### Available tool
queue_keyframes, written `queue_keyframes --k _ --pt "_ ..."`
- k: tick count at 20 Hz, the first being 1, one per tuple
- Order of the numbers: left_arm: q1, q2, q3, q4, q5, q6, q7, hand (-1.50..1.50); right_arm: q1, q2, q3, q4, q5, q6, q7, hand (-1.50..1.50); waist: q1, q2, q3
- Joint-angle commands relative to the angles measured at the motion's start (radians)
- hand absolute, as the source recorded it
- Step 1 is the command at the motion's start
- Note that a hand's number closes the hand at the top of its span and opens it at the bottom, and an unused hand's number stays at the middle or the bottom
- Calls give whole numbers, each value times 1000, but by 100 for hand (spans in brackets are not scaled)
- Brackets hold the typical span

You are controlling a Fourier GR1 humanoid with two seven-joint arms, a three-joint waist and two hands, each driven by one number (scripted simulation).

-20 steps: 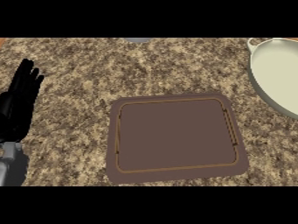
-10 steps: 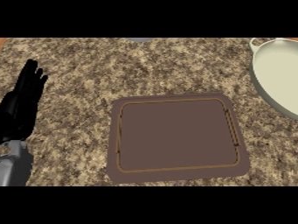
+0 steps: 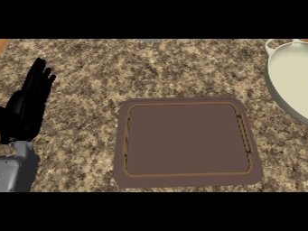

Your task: Pick the croissant from the tray and place it in the pot

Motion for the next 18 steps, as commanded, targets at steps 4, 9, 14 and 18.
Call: queue_keyframes --k 4,9,14,18 --pt "-50 13 17 12 3 2 36 0 -210 -27 9 470 74 -86 -158 150 3 2 1" --pt "0 8 13 -36 19 -19 18 0 -264 -47 -42 646 13 38 -177 -150 12 4 2" --pt "-47 1 14 27 8 -8 19 0 -340 -6 -54 737 -32 170 -261 -150 10 8 2" --pt "-29 16 24 11 1 -10 12 0 -325 -20 -178 771 -173 283 -371 -150 -3 1 3"
